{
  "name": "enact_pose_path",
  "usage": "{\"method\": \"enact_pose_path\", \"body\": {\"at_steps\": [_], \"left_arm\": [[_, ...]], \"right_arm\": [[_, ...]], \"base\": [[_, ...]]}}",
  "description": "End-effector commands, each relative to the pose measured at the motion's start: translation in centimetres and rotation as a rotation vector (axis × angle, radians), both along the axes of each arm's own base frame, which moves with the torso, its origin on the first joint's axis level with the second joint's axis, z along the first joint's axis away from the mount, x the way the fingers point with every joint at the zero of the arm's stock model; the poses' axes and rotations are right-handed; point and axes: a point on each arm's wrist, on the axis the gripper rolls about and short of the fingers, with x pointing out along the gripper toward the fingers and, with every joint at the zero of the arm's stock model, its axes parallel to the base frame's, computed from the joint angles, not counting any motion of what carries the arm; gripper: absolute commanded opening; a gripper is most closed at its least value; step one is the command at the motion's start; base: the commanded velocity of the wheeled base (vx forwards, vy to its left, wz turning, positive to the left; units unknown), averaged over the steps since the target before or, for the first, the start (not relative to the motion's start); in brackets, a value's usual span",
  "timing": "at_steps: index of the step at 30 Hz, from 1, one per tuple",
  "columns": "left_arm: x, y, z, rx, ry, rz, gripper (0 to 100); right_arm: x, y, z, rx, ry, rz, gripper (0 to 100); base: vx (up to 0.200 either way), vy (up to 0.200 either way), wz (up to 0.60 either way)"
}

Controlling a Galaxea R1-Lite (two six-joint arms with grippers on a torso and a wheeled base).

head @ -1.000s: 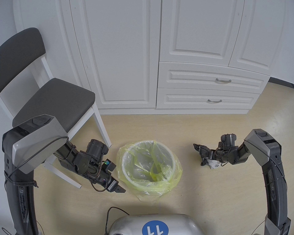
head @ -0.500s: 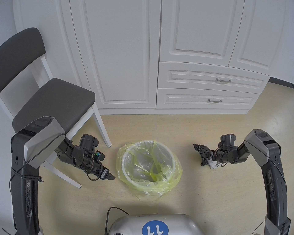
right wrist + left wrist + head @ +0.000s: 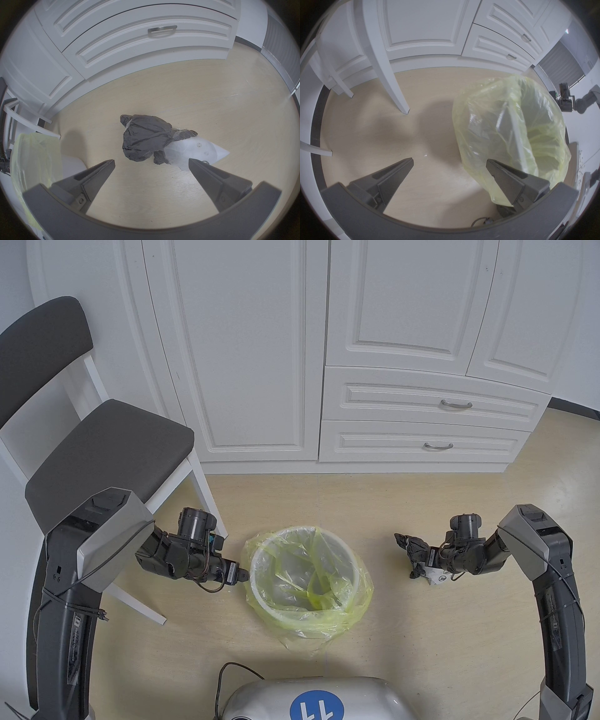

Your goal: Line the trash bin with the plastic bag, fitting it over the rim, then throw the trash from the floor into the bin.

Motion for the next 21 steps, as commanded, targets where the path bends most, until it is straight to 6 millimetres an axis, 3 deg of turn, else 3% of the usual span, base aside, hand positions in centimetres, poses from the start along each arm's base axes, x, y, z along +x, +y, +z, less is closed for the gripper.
{"method": "enact_pose_path", "body": {"at_steps": [1, 13, 15, 21], "left_arm": [[1.4, -1.5, -1.0, -0.015, -0.029, 0.036, 100], [5.3, -3.0, -0.5, -0.061, -0.158, 0.279, 100], [5.2, -3.0, -0.4, -0.059, -0.151, 0.282, 100], [2.1, -2.6, 0.9, -0.019, -0.066, 0.257, 100]], "right_arm": [[0.0, 0.0, -0.1, 0.008, 0.000, -0.009, 100], [0.5, 0.2, -0.4, 0.011, -0.018, -0.010, 100], [0.5, 0.2, -0.4, 0.010, -0.018, -0.009, 100], [2.5, 0.6, -1.9, 0.005, -0.045, -0.002, 100]], "base": [[0.000, 0.000, 0.00], [0.000, 0.000, 0.00], [0.000, 0.000, 0.00], [0.000, 0.000, 0.00]]}}
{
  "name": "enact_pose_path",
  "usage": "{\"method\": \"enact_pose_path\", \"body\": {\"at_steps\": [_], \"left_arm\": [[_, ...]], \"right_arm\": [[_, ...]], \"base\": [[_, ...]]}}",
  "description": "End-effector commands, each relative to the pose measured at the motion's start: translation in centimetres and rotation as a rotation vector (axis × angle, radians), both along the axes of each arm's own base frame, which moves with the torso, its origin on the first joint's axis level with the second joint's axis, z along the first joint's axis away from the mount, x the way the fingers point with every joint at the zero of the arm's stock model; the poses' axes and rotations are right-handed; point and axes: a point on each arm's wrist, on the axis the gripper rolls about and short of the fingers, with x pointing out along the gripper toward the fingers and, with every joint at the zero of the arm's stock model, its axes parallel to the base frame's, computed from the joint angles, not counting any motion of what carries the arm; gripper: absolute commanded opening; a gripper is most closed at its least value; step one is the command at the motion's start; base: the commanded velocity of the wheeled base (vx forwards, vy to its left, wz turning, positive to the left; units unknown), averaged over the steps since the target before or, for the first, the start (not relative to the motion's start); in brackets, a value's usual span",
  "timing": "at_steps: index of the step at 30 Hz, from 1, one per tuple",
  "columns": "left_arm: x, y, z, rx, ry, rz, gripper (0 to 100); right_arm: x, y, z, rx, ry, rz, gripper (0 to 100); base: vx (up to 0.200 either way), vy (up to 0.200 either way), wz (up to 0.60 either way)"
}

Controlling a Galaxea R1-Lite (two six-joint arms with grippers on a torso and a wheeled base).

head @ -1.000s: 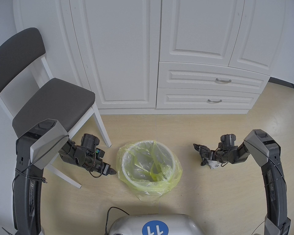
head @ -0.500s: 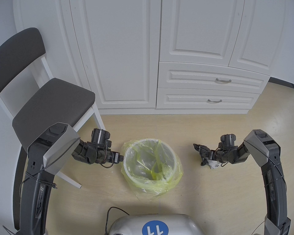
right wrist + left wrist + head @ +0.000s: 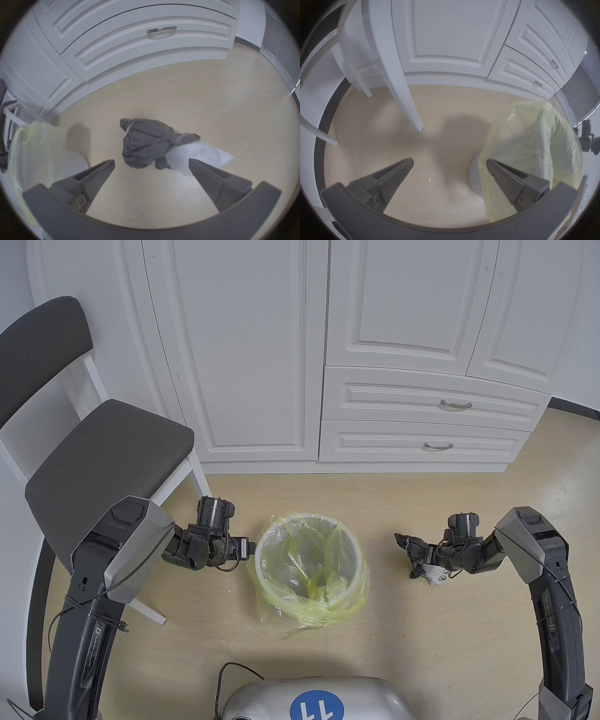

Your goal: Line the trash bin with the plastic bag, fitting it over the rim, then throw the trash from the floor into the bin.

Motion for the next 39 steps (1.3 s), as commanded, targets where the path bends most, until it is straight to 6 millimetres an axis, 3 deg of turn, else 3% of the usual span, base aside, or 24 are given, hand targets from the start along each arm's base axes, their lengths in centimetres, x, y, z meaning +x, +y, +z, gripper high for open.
{"method": "enact_pose_path", "body": {"at_steps": [1, 7, 9, 11, 17, 25, 26, 36, 38, 39], "left_arm": [[-2.7, 0.1, 1.2, 0.024, 0.065, -0.020, 100], [-4.4, 0.5, 3.6, 0.025, 0.068, -0.018, 100], [-5.5, 0.8, 4.2, 0.027, 0.077, -0.019, 100], [-6.6, 0.7, 4.7, 0.023, 0.063, -0.028, 100], [-10.2, 0.4, 5.9, 0.000, -0.023, -0.064, 100], [-12.9, 0.5, 6.8, -0.013, -0.065, -0.086, 100], [-13.3, 0.6, 6.9, -0.015, -0.069, -0.087, 100], [-17.1, 0.9, 9.0, -0.030, -0.103, -0.118, 100], [-18.3, 0.9, 9.3, -0.035, -0.108, -0.128, 100], [-19.0, 1.1, 9.6, -0.038, -0.118, -0.131, 100]], "right_arm": [[1.8, 0.4, -1.9, -0.008, -0.024, 0.010, 100], [3.8, 0.6, -2.2, -0.011, -0.108, 0.017, 100], [3.4, 0.6, -3.8, -0.015, -0.076, 0.020, 100], [3.3, 0.6, -4.3, -0.040, -0.083, 0.040, 100], [3.3, 0.5, -4.8, -0.067, -0.093, 0.063, 100], [3.1, 0.7, -4.9, -0.069, -0.064, 0.065, 100], [3.1, 0.7, -4.9, -0.068, -0.065, 0.066, 0], [3.3, 0.2, -4.4, -0.096, -0.087, 0.027, 0], [3.6, 0.0, -3.5, -0.106, -0.113, 0.005, 0], [3.9, 0.0, -1.7, -0.102, -0.153, -0.002, 0]], "base": [[0.000, 0.000, 0.00], [0.000, 0.000, 0.00], [0.000, 0.000, 0.00], [0.000, 0.000, 0.00], [0.000, 0.000, 0.00], [0.000, 0.000, 0.00], [0.000, 0.000, 0.00], [0.000, 0.000, 0.00], [0.000, 0.000, 0.00], [0.000, 0.000, 0.00]]}}
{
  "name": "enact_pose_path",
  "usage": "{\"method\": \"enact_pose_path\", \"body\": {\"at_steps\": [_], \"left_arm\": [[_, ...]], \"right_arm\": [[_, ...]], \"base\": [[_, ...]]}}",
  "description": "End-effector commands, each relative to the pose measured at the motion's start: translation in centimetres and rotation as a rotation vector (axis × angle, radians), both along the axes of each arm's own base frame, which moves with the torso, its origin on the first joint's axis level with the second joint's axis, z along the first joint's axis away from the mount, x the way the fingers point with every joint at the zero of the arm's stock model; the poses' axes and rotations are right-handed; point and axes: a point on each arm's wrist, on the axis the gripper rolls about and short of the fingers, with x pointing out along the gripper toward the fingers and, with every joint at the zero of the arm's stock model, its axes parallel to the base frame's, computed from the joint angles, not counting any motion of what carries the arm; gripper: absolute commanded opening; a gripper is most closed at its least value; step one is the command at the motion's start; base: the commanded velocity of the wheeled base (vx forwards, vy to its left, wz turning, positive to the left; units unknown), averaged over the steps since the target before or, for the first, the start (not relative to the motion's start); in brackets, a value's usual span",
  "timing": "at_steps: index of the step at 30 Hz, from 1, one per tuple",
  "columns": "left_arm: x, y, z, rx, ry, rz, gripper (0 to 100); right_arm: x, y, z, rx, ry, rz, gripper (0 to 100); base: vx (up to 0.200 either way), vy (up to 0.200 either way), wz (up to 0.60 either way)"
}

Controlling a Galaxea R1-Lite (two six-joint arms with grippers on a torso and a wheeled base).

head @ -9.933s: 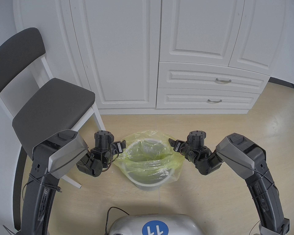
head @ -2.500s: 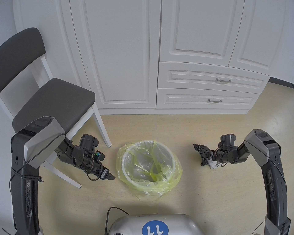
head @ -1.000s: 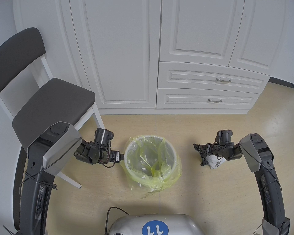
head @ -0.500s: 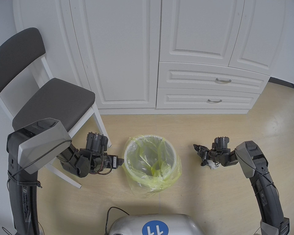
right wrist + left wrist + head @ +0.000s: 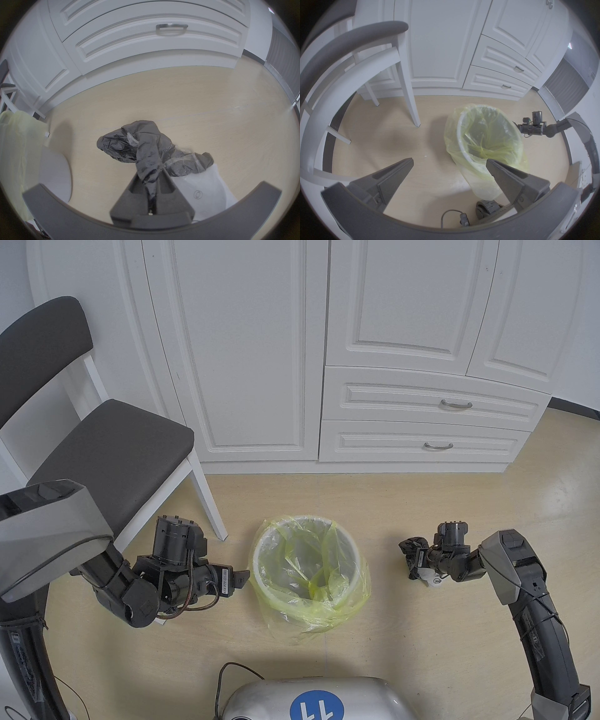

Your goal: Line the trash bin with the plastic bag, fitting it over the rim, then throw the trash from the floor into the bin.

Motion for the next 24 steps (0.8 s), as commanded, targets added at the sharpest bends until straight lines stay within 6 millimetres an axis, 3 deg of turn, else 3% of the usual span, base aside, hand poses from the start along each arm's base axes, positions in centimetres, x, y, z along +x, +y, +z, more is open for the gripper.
{"method": "enact_pose_path", "body": {"at_steps": [1, 5, 6, 10, 13, 15, 16, 18, 24], "left_arm": [[-3.1, 0.4, 2.2, -0.029, -0.051, -0.019, 100], [-6.4, 0.8, 3.9, -0.047, -0.093, -0.043, 100], [-8.0, 1.5, 5.0, -0.057, -0.121, -0.050, 100], [-11.3, 2.8, 7.6, -0.089, -0.188, -0.063, 100], [-12.8, 3.5, 8.7, -0.107, -0.227, -0.066, 100], [-13.8, 3.6, 9.6, -0.123, -0.259, -0.080, 100], [-14.0, 3.6, 9.7, -0.127, -0.264, -0.083, 100], [-15.1, 4.0, 10.6, -0.144, -0.302, -0.091, 100], [-17.9, 5.4, 13.3, -0.191, -0.397, -0.091, 100]], "right_arm": [[0.3, -0.3, 4.0, -0.002, -0.072, -0.028, 0], [-1.2, -0.6, 8.3, 0.035, -0.072, 0.028, 0], [-2.3, -0.8, 9.8, 0.074, -0.060, 0.079, 0], [-5.8, -0.2, 13.8, 0.101, -0.079, 0.126, 0], [-9.1, 0.9, 16.4, 0.097, -0.101, 0.154, 0], [-11.5, 1.4, 19.4, 0.102, -0.167, 0.169, 0], [-11.9, 1.4, 19.8, 0.104, -0.174, 0.171, 0], [-14.5, 2.0, 22.8, 0.114, -0.236, 0.191, 0], [-19.2, 4.4, 29.7, 0.150, -0.395, 0.257, 0]], "base": [[0.000, 0.000, 0.00], [0.000, 0.000, 0.00], [0.000, 0.000, 0.00], [0.000, 0.000, 0.00], [0.000, 0.000, 0.00], [0.000, 0.000, 0.00], [0.000, 0.000, 0.00], [0.000, 0.000, 0.00], [0.000, 0.000, 0.00]]}}
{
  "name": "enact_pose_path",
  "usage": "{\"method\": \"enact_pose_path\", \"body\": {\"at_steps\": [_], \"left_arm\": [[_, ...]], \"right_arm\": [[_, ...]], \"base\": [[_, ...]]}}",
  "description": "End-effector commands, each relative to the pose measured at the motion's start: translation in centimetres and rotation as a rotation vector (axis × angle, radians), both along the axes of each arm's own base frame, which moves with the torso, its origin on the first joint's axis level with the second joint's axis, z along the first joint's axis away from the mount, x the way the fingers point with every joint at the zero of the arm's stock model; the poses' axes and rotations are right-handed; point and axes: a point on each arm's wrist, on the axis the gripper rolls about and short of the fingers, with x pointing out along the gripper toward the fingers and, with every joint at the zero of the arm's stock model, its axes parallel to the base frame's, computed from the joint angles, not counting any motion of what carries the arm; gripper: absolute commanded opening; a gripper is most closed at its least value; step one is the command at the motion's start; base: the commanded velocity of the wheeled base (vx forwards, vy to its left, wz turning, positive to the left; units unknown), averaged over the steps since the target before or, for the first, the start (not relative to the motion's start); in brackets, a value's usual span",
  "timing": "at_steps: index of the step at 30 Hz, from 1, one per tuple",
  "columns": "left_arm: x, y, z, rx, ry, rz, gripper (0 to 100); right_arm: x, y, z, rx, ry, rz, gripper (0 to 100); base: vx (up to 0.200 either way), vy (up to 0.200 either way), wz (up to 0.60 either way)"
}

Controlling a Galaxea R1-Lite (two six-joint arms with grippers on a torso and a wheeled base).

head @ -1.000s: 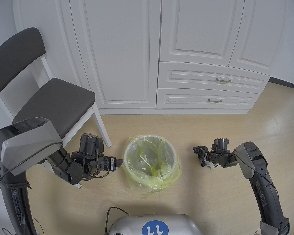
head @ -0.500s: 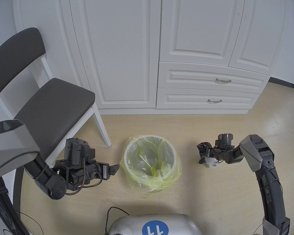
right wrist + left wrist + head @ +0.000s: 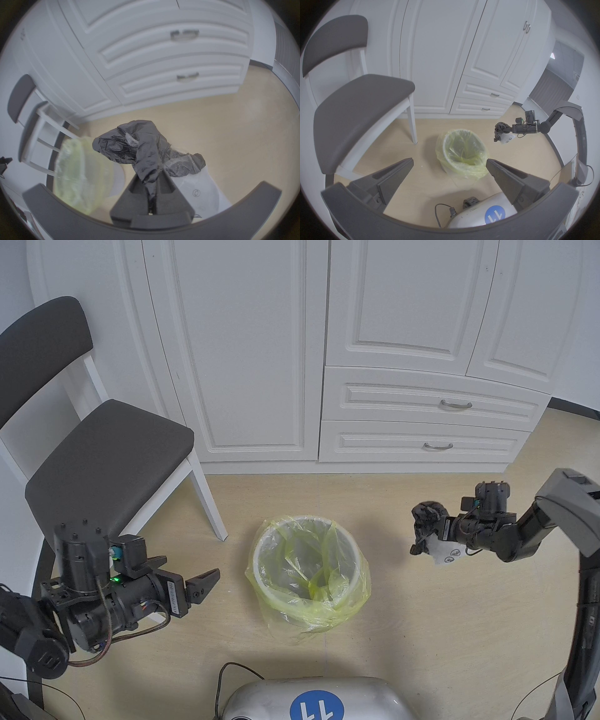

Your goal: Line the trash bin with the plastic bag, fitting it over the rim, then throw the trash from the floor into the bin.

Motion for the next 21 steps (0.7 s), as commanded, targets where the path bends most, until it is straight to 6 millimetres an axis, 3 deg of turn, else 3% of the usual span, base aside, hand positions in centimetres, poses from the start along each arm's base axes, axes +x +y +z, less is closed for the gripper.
{"method": "enact_pose_path", "body": {"at_steps": [1, 5, 13, 15, 21], "left_arm": [[-6.3, 2.7, 5.2, -0.106, -0.207, -0.025, 100], [-7.4, 3.3, 6.9, -0.128, -0.256, -0.021, 100], [-9.3, 4.6, 9.8, -0.138, -0.317, 0.010, 100], [-9.2, 4.7, 9.9, -0.126, -0.320, 0.017, 100], [-9.0, 5.8, 9.4, 0.043, -0.366, 0.082, 100]], "right_arm": [[-9.7, 3.7, 13.7, 0.083, -0.312, 0.118, 0], [-12.6, 5.5, 15.0, 0.126, -0.352, 0.161, 0], [-14.7, 10.6, 17.9, 0.355, -0.385, 0.225, 0], [-14.8, 11.0, 17.9, 0.367, -0.378, 0.237, 0], [-14.8, 16.4, 14.5, 0.448, -0.236, 0.334, 0]], "base": [[0.000, 0.000, 0.00], [0.000, 0.000, 0.00], [0.000, 0.000, 0.00], [0.000, 0.000, 0.00], [0.000, 0.000, 0.00]]}}
